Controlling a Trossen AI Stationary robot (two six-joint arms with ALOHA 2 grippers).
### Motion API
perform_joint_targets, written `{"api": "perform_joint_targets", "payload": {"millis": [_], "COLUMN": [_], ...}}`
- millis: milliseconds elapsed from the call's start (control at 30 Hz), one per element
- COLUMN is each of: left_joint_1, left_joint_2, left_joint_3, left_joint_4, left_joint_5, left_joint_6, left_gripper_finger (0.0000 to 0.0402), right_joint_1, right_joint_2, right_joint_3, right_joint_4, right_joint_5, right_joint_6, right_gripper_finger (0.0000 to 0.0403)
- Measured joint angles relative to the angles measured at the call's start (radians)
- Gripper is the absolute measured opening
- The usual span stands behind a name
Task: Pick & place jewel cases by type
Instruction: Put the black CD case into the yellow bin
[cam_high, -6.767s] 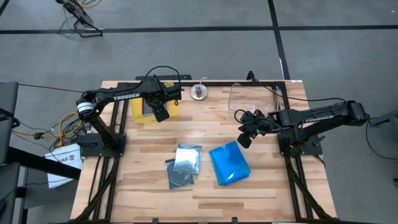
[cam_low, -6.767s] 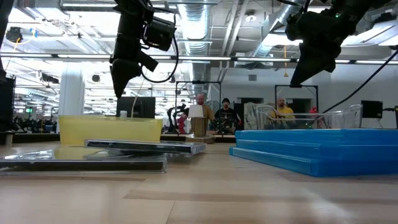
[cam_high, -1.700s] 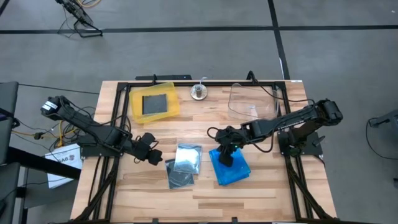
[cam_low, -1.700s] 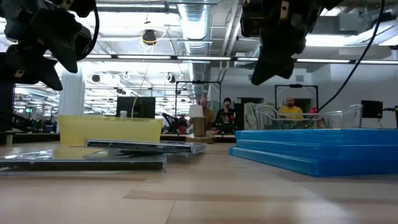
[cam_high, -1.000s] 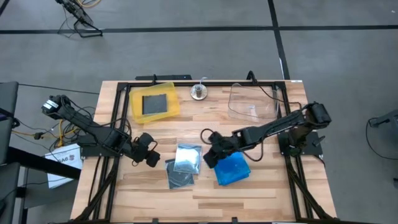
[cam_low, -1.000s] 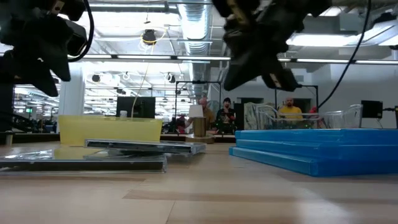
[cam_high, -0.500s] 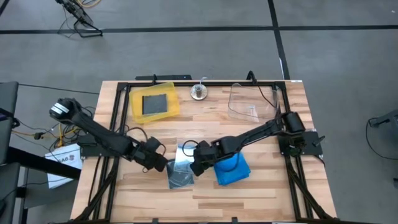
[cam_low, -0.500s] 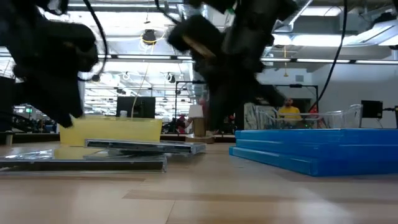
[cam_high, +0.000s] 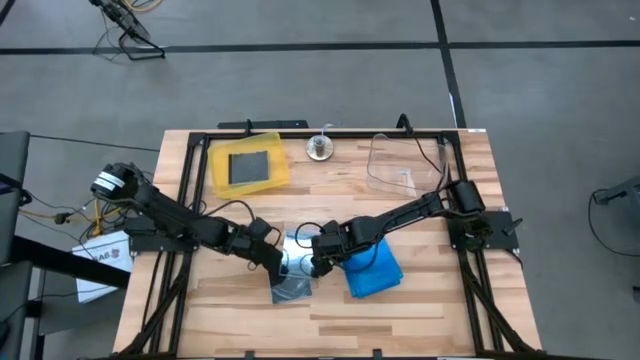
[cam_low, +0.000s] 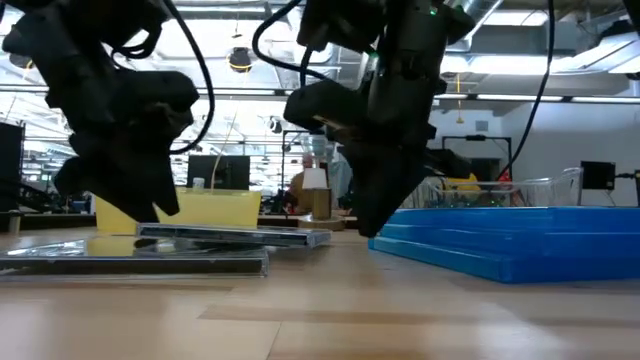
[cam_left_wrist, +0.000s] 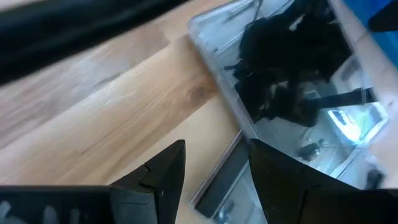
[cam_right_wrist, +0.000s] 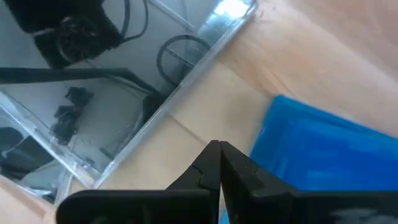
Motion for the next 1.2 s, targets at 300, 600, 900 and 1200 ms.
{"api": "perform_joint_targets", "payload": {"millis": [300,600,900,1200], "left_joint_1": [0.055,0.119,0.193,0.210], "left_joint_2": [0.005,0.012,0.014,0.146], "left_joint_3": [0.001,0.000,0.000,0.003], "left_joint_4": [0.069,0.075,0.076,0.267], "left_joint_5": [0.009,0.084,0.196,0.330], "left_joint_6": [0.058,0.068,0.109,0.085], "left_gripper_finger": [0.0175,0.0208,0.0236,0.0234], "right_joint_1": [-0.026,-0.027,-0.029,-0.037], "right_joint_2": [0.036,0.053,0.054,0.055], "right_joint_3": [0.002,0.004,0.003,0.002], "right_joint_4": [0.050,0.084,0.087,0.090], "right_joint_5": [-0.014,-0.017,-0.007,-0.008], "right_joint_6": [-0.037,-0.052,-0.080,-0.101], "right_gripper_finger": [0.0000,0.0000,0.0000,0.0000]}}
